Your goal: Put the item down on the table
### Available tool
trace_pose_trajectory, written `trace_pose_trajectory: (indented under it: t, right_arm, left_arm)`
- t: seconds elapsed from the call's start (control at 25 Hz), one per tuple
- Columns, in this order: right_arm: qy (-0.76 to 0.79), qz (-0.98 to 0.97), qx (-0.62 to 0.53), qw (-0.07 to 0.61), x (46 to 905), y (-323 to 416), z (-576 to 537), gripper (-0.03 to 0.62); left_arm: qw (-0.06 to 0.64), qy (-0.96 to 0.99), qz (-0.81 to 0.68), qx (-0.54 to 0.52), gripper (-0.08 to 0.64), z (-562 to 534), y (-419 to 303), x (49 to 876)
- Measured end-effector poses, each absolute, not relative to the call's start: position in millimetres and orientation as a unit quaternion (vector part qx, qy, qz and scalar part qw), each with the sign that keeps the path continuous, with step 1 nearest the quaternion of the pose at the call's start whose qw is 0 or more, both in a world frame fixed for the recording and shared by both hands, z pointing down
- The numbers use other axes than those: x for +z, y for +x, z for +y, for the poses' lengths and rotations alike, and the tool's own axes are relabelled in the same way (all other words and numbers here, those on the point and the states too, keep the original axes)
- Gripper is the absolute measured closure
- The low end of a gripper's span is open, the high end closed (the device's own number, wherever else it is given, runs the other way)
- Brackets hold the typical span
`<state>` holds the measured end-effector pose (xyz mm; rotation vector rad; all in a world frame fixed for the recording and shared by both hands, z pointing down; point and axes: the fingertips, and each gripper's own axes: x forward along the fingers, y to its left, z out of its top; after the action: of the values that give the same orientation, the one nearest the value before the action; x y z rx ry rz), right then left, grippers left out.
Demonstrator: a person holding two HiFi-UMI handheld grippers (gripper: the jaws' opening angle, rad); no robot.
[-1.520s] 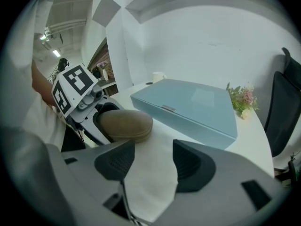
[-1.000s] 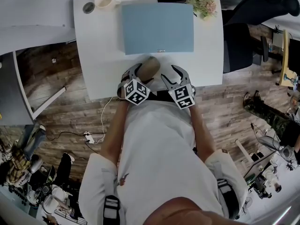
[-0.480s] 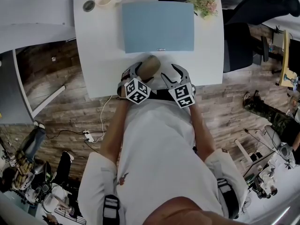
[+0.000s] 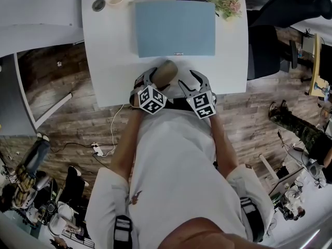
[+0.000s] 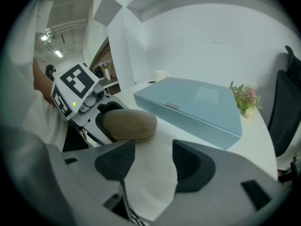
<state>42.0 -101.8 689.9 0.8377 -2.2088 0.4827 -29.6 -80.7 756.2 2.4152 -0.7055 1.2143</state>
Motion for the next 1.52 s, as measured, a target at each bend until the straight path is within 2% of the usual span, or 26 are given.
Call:
trace_pose_trajectory:
  t: [1.52]
  right_arm:
    - [0.328,-0.858,0.183,0.351,684,40,-99,0.337]
  left_arm:
    - [0.159,0.854,-0.277,0.411,0.140,-89,-33,739]
